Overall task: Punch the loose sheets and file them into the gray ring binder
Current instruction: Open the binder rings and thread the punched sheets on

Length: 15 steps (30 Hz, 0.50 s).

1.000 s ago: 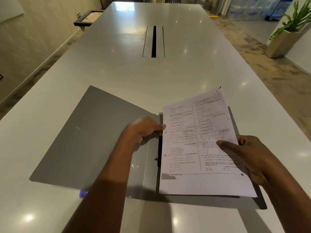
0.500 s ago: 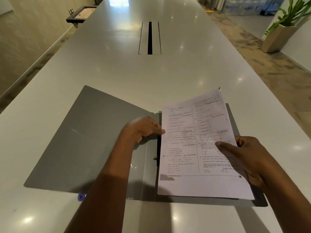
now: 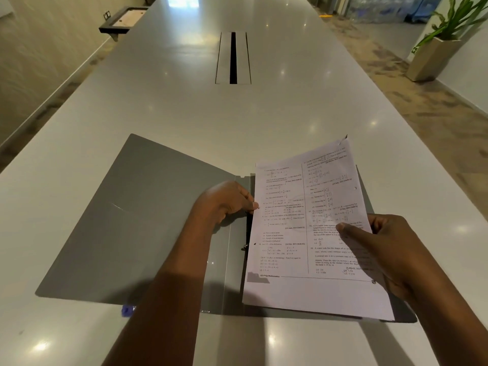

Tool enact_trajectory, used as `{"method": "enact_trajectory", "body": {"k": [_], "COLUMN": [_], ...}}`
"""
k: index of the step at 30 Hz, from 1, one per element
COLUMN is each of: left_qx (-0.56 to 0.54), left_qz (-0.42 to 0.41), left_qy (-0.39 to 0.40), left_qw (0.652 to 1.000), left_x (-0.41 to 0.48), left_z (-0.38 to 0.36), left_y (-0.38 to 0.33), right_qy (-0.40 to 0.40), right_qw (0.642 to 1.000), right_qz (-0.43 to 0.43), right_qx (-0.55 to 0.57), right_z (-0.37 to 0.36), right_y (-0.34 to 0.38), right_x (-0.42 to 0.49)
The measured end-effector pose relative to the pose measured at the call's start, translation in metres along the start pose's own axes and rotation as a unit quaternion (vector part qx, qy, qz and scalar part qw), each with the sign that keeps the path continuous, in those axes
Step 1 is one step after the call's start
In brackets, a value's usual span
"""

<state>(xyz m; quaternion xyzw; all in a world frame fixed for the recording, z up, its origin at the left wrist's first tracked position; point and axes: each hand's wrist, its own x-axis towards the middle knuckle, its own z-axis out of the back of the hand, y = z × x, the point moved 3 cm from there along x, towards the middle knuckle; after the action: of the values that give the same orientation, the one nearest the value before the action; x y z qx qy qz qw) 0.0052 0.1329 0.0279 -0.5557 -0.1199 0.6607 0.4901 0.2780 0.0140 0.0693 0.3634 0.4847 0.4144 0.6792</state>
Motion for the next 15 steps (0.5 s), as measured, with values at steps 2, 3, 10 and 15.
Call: {"method": "enact_trajectory", "body": {"k": [2, 3, 10, 15], "left_qx": [0.001, 0.001, -0.095, -0.024], "left_qz": [-0.001, -0.006, -0.083, -0.057], "left_qy": [-0.001, -0.002, -0.063, -0.066], "left_qw": [1.000, 1.000, 0.990, 0.996], "left_x": [0.002, 0.002, -0.007, -0.033], "left_z": [-0.001, -0.001, -0.002, 0.003], "left_y": [0.000, 0.001, 0.004, 0.019], "right_qy": [-0.009, -0.013, -0.028, -0.026], "right_qw": [1.000, 1.000, 0.997, 0.996], "right_qz": [0.010, 0.014, 0.040, 0.036], "right_qx": [-0.010, -0.014, -0.057, -0.074], "right_z": [0.000, 0.000, 0.002, 0.006], "right_y": [0.002, 0.003, 0.009, 0.009], "right_x": [-0.002, -0.003, -0.006, -0.005]}}
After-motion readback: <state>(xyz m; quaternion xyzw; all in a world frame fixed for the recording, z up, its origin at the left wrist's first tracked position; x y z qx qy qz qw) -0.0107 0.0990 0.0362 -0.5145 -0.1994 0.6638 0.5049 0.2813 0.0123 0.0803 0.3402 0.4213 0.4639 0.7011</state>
